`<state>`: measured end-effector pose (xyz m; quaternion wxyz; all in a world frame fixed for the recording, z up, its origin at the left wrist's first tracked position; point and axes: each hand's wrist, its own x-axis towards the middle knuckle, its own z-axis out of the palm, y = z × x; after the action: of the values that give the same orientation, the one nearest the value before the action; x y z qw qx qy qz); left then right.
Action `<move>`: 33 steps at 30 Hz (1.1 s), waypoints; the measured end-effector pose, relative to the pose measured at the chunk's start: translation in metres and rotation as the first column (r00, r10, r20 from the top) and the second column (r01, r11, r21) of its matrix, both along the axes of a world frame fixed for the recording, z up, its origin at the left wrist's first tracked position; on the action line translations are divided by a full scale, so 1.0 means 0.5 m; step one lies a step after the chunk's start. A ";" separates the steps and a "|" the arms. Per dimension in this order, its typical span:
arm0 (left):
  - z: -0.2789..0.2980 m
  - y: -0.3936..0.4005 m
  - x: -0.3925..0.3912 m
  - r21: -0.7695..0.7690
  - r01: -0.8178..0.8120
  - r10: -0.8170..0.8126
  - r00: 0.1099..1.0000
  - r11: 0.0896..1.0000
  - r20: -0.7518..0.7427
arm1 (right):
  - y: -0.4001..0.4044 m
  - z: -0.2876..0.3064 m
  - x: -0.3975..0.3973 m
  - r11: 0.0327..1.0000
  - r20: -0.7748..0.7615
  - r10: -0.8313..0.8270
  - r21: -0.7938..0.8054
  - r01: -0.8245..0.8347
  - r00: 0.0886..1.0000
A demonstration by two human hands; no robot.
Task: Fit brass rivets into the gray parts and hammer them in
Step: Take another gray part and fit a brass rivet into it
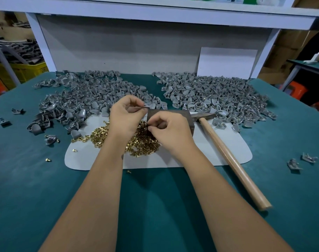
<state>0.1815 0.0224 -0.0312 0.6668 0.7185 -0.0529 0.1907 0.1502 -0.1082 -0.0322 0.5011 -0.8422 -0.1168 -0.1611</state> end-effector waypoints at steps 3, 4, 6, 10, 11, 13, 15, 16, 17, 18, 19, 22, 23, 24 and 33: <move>-0.001 0.002 0.001 0.016 -0.026 0.025 0.999 1.000 0.028 | -0.006 0.005 -0.002 0.991 -0.091 0.066 0.122 -0.055 0.994; -0.001 0.003 0.002 0.032 -0.031 0.030 0.999 0.999 0.046 | -0.006 0.007 -0.004 0.983 -0.112 0.095 0.166 -0.075 0.989; -0.002 0.004 0.002 0.076 -0.028 0.023 0.997 0.997 0.075 | -0.008 0.010 -0.006 0.963 -0.129 0.144 0.247 -0.108 0.981; -0.004 -0.003 0.005 0.155 -0.023 0.015 0.998 0.988 0.054 | -0.016 0.018 -0.003 0.925 -0.087 0.142 0.366 -0.101 0.986; -0.006 -0.007 0.006 0.167 -0.027 0.021 0.999 0.986 0.038 | -0.020 0.020 0.000 0.919 -0.069 0.106 0.388 -0.072 0.992; -0.007 -0.024 0.003 0.200 -0.044 0.038 0.999 0.979 0.033 | -0.032 0.022 0.006 0.925 -0.033 -0.014 0.378 0.025 0.999; -0.009 -0.046 -0.002 0.284 -0.079 0.058 0.995 0.955 0.081 | -0.047 0.020 0.012 0.953 0.034 -0.165 0.261 0.150 0.986; -0.010 -0.057 -0.005 0.356 -0.094 0.057 0.992 0.930 0.113 | -0.053 0.017 0.015 0.959 0.079 -0.219 0.201 0.199 0.973; -0.011 -0.066 -0.007 0.431 -0.098 0.042 0.989 0.897 0.138 | -0.060 0.014 0.018 0.959 0.116 -0.252 0.160 0.232 0.961; -0.012 -0.072 -0.009 0.490 -0.087 0.016 0.989 0.868 0.147 | -0.065 0.011 0.022 0.958 0.134 -0.269 0.137 0.251 0.954; -0.013 -0.076 -0.010 0.522 -0.060 -0.013 0.991 0.851 0.136 | -0.070 0.008 0.026 0.957 0.133 -0.275 0.131 0.259 0.952; -0.012 -0.075 -0.011 0.509 0.017 -0.053 0.997 0.860 0.057 | -0.080 0.001 0.032 0.952 0.064 -0.259 0.185 0.243 0.964; -0.011 -0.073 -0.011 0.494 0.028 -0.054 0.998 0.869 0.038 | -0.082 -0.001 0.034 0.949 0.042 -0.252 0.206 0.238 0.967; -0.011 -0.070 -0.012 0.476 0.036 -0.055 0.998 0.879 0.025 | -0.084 -0.003 0.034 0.946 0.024 -0.246 0.223 0.235 0.969; -0.014 -0.059 -0.011 0.469 0.029 -0.067 0.996 0.883 0.065 | -0.084 -0.009 0.036 0.926 -0.005 -0.213 0.317 0.204 0.977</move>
<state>0.1758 -0.0069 -0.0382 0.4758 0.8483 -0.1416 0.1843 0.1680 -0.1500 -0.0365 0.6074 -0.7564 -0.0067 -0.2425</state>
